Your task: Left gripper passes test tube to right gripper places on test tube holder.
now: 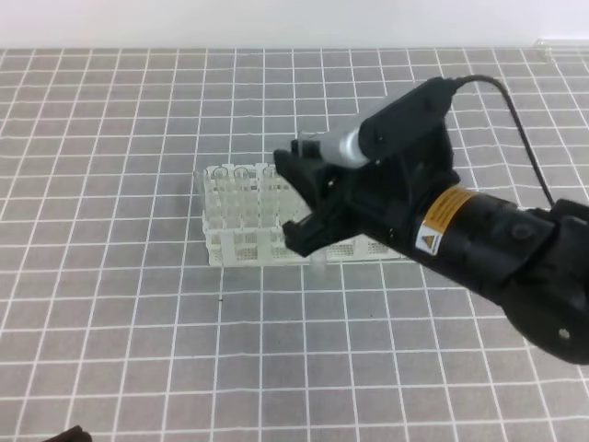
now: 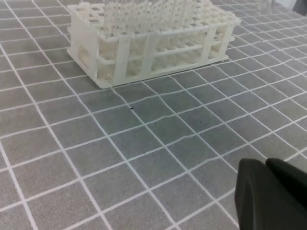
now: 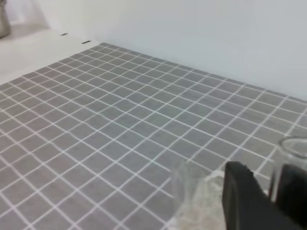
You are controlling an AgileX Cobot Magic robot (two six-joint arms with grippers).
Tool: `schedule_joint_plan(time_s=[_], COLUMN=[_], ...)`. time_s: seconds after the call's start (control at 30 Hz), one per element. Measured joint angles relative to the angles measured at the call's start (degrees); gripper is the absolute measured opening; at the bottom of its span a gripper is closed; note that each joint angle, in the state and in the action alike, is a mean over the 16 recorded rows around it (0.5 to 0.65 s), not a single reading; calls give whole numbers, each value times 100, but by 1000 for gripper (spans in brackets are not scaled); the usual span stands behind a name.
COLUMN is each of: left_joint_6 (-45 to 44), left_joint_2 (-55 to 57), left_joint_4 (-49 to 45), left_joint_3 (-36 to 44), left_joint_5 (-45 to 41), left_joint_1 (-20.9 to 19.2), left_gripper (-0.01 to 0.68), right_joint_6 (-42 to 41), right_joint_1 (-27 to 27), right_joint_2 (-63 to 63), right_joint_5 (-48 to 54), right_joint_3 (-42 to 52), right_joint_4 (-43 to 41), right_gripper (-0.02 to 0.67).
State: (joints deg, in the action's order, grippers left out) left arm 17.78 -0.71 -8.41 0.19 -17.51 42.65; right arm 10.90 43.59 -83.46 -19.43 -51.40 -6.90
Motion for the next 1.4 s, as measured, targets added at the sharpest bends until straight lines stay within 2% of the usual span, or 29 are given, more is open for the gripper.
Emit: schedule_joint_plan(time_s=[0.67, 0.93, 1.17, 1.4], left_joint_6=[0, 2, 0, -3], left_joint_2=[4, -8, 7, 15], left_joint_4=[0, -2, 1, 2], left_joint_3=[17, 26, 12, 3], left_joint_5=[-208, -196, -208, -225], left_joint_1=[0, -1, 0, 1], left_gripper=[-1, -1, -1, 0], right_joint_6=[-233, -194, -195, -174], right_joint_1=[-1123, -1495, -1614, -1616], right_joint_2=[-25, -274, -603, -902], right_joint_5=[-150, -1360, -2372, -2563], right_joint_3=[3, 186, 381, 312], right_joint_4=[-11, -3, 100, 161], right_gripper=[92, 92, 92, 91])
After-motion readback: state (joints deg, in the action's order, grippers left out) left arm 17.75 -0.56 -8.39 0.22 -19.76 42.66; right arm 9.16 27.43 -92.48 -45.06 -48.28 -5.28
